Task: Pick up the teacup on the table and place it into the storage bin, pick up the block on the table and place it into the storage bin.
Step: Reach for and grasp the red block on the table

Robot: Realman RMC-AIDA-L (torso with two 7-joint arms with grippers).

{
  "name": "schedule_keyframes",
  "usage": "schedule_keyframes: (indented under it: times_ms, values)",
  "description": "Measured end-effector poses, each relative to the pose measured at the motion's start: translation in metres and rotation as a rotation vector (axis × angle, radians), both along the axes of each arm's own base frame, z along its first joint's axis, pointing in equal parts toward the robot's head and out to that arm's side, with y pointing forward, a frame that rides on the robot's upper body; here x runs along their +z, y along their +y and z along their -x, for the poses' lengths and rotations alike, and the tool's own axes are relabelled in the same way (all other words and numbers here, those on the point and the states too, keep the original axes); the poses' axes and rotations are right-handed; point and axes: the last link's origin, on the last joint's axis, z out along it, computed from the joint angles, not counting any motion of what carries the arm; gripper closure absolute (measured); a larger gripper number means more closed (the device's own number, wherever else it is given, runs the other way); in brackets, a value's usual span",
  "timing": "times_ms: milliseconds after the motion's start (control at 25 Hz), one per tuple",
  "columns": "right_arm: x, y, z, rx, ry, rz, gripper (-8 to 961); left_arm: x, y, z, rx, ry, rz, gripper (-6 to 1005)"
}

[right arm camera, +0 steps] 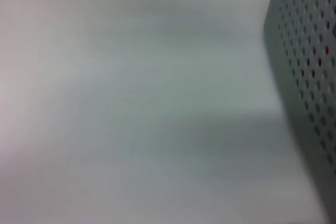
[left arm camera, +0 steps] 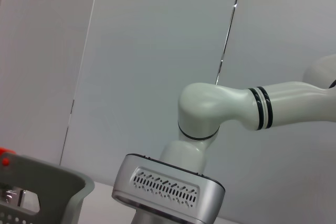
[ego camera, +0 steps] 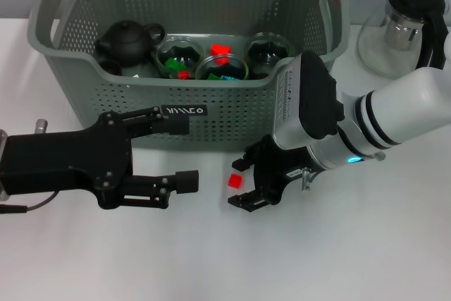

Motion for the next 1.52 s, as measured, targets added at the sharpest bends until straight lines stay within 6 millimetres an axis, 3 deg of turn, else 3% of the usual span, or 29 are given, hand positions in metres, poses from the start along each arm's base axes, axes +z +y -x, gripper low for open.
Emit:
schedule_keyframes:
  times_ms: [560,960,1200,1520]
  values:
    - [-0.0054,0.0004,-0.0009,-0.021,0.016,-0.027,254,-0.0012,-0.0025,0.0015,0.007,-0.002,0.004,116]
    - [-0.0086,-0.0003,-0.0042,-0.035,0.016,-0.040,391,-0.0014,-0.0037,0.0020,0.006,-0.001,0.010,116]
    - [-0.0089,-0.0007,-0.0039,-0.040,0.023,-0.040,393,-0.0018,-0.0041,0.0027,0.008,0.002,0.012,116]
    - [-0.0090,-0.0003,-0.0061,-0.056,0.022,-0.052,477,-0.0020,-0.0053,0.0039,0.013,0.001,0.014,116]
